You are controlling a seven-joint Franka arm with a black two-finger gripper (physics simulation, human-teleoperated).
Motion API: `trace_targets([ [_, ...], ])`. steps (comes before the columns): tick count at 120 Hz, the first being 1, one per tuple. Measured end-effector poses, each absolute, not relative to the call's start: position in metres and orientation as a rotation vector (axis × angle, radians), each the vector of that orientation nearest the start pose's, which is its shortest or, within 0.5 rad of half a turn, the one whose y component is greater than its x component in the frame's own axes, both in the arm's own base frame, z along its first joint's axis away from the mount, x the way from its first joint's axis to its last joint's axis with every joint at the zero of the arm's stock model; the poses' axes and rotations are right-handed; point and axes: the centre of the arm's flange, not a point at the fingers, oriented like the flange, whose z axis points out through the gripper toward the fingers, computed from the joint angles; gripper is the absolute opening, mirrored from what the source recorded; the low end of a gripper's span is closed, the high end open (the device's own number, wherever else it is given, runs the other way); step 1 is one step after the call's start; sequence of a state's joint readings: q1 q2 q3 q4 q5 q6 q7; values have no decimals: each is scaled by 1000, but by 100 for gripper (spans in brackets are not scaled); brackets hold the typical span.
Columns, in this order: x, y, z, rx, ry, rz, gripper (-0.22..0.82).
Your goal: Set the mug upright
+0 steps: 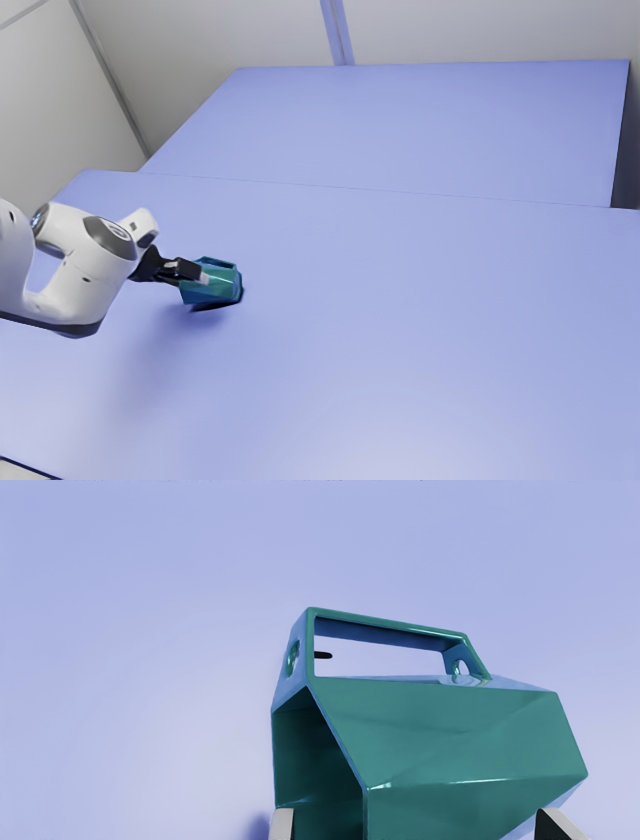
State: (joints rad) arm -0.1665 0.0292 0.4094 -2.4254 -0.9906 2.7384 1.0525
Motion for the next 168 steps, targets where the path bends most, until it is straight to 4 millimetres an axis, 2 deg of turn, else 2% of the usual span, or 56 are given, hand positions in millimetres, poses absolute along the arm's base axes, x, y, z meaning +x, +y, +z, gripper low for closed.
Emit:
trace_targets([
  [15, 479, 153, 316, -3260, -89, -850, 41],
  [34, 482, 144, 316, -3263, -50, -851, 35],
  [62, 487, 128, 333, -3258, 9, -913, 32],
  [96, 498, 110, 341, -3272, -20, -980, 31],
  [121, 507, 96, 342, -3286, -23, -1004, 23],
  [131, 508, 88, 342, -3295, -16, -1010, 18],
  [150, 510, 71, 345, -3315, -4, -1030, -3],
  [168, 512, 54, 349, -3329, 32, -1045, -12],
])
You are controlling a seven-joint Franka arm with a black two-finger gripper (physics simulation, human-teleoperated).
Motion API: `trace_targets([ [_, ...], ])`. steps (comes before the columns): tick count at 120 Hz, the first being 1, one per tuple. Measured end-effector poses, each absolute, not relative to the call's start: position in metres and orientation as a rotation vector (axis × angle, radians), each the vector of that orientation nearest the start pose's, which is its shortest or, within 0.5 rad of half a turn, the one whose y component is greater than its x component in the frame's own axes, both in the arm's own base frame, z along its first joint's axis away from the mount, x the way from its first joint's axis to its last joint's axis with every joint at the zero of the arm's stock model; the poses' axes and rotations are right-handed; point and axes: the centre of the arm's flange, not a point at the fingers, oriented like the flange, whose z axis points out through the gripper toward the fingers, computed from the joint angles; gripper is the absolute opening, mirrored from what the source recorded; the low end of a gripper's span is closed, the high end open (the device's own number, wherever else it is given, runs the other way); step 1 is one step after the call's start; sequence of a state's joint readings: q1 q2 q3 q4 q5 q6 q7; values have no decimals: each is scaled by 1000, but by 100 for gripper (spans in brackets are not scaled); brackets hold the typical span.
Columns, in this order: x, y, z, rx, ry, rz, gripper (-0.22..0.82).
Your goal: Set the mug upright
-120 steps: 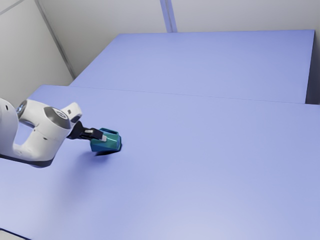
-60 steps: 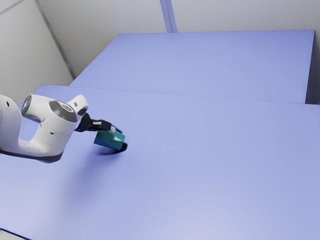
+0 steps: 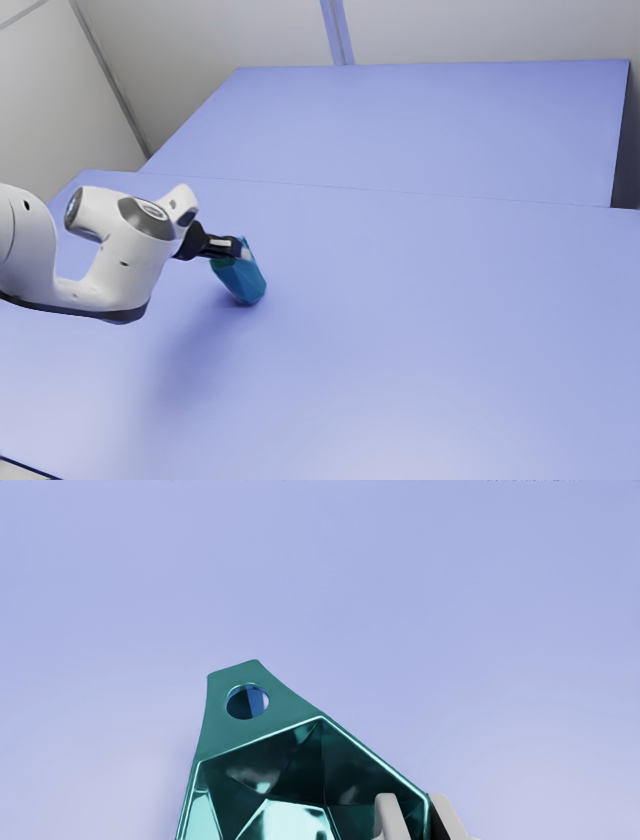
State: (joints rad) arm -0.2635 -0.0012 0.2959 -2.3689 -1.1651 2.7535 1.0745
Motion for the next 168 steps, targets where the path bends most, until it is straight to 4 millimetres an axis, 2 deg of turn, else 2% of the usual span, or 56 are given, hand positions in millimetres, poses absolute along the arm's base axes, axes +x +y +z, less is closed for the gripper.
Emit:
trace_targets([
  [28, 514, 30, 354, -3351, 92, -1054, -17],
  [45, 513, 25, 359, -3356, 101, -1068, -18],
  [54, 512, 32, 365, -3351, 78, -1091, -18],
  [69, 509, 60, 371, -3338, -2, -1115, -18],
  [77, 509, 70, 374, -3332, 15, -1099, -18],
  [85, 512, 69, 379, -3322, 107, -1059, -18],
  [122, 538, 37, 405, -3200, 574, -747, -18],
  [142, 535, 34, 401, -3151, 618, -541, -18],
  [168, 530, 33, 399, -3114, 548, -374, -18],
])
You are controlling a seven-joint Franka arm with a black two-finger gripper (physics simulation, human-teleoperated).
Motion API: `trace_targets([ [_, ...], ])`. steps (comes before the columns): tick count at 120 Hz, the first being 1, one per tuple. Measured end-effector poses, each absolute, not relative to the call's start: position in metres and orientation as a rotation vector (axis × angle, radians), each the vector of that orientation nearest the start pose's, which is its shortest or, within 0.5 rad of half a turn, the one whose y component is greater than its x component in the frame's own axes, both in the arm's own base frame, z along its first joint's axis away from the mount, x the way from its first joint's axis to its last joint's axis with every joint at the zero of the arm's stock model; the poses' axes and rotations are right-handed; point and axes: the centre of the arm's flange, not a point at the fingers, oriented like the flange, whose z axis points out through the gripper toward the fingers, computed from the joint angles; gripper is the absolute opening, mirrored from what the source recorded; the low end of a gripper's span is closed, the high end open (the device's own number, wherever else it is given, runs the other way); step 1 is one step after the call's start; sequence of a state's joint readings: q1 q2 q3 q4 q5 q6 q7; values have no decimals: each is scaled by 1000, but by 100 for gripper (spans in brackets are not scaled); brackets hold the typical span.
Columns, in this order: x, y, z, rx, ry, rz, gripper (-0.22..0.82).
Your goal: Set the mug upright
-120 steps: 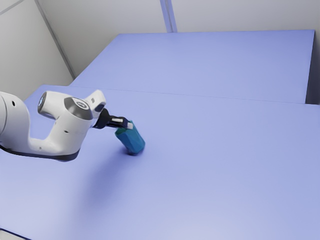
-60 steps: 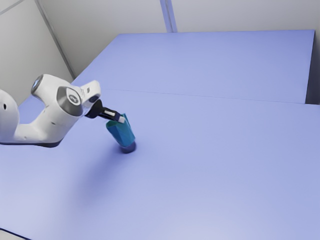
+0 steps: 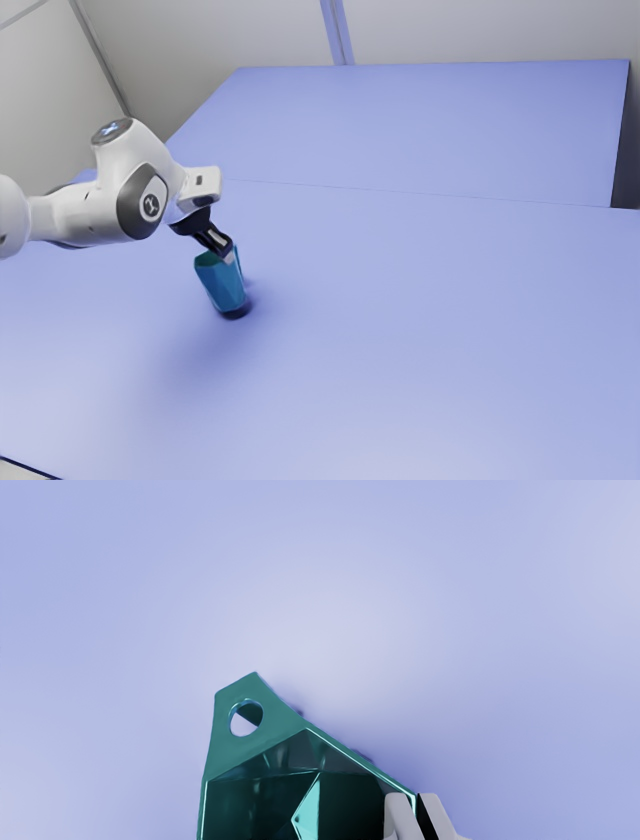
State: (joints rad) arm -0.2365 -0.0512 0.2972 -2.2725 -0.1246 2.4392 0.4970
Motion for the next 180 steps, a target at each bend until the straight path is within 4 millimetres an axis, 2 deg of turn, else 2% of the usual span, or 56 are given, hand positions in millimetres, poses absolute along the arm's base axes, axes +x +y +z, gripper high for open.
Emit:
trace_targets([
  [32, 526, 29, 399, -3145, 374, -305, -18],
  [55, 527, 16, 398, -3162, 305, -287, -18],
  [73, 527, 12, 398, -3171, 247, -280, -18],
  [98, 530, 15, 403, -3186, 167, -277, 27],
  [109, 533, 16, 408, -3188, 143, -289, 39],
  [121, 535, 15, 414, -3191, 123, -305, 47],
  [133, 547, 15, 436, -3188, 111, -340, 52],
  [151, 570, 14, 496, -3179, 145, -364, 56],
  [166, 577, 16, 535, -3177, 200, -342, 58],
  [180, 577, 21, 563, -3170, 239, -311, 59],
])
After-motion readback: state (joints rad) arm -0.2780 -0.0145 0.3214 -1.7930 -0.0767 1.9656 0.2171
